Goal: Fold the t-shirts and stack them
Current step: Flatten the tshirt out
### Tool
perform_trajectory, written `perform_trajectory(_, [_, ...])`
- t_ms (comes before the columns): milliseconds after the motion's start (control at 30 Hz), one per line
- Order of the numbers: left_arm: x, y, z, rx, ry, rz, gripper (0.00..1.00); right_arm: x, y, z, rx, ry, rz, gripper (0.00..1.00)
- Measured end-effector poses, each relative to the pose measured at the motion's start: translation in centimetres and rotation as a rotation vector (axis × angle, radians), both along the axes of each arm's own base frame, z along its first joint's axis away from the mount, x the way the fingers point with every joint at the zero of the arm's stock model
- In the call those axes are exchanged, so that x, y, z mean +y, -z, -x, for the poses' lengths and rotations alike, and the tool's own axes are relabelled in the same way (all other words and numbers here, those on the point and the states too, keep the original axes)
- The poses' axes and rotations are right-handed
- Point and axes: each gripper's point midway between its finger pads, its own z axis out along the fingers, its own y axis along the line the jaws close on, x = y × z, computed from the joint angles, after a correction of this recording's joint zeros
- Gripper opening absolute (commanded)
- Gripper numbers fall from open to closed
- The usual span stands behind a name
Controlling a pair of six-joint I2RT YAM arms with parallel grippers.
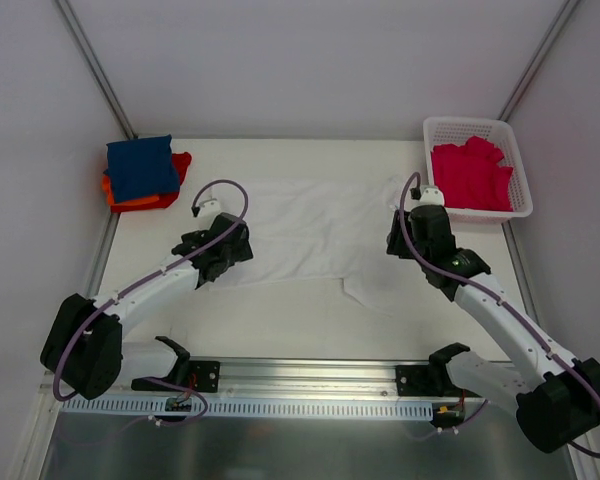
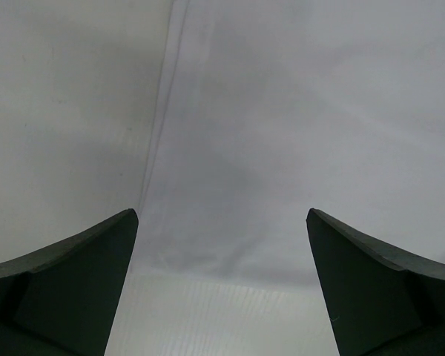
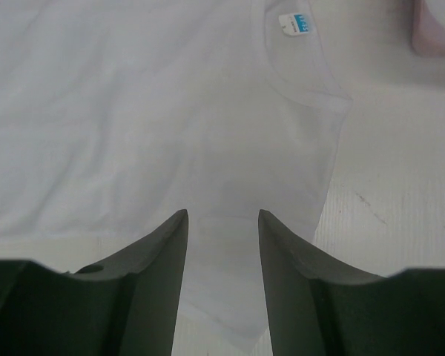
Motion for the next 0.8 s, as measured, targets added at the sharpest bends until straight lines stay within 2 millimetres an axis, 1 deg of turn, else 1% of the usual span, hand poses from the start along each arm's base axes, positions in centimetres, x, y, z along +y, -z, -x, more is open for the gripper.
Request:
perform_trajectory(67, [0.4, 1.3, 1.0, 0.033, -0.015, -0.006, 0.99, 0.0, 0.3, 0.8, 0.006, -0.004, -0.005, 0.46])
perform_trajectory(233, [1.3, 3.4, 2.7, 0.084, -0.051, -0.011, 0.99, -0.5, 1.1, 2.1, 0.017, 0.001, -0.011, 0.46])
perform_trajectory(367, [1.4, 4.3, 3.7, 0.111, -0.064, -0.014, 0.99, -0.6, 1.7, 2.4, 0.032, -0.003, -0.006, 0.46])
perform_trajectory(467, [1.4, 4.4, 4.1, 0.117, -0.076, -0.007, 0.98, -0.6, 2.0, 2.6, 0.04, -0.004, -0.004, 0.47])
perform_trajectory(600, [1.4, 4.6, 4.3, 0.118, -0.112, 0.014, 0.9, -0.4, 2.1, 2.8, 0.045, -0.014, -0.013, 0.46])
perform_trajectory(667, [1.5, 4.8, 4.5, 0.123, -0.126, 0.019, 0.82, -0.4, 1.9, 2.8, 0.039, -0.017, -0.018, 0.47])
perform_trajectory(733, [1.6, 5.1, 4.7, 0.132, -0.144, 0.023, 0.78, -0.3, 1.7, 2.9, 0.032, -0.02, -0.024, 0.46])
perform_trajectory(800, [1.6, 5.5, 4.8, 0.145, -0.157, 0.021, 0.77, -0.3, 1.5, 2.9, 0.026, -0.022, -0.029, 0.47])
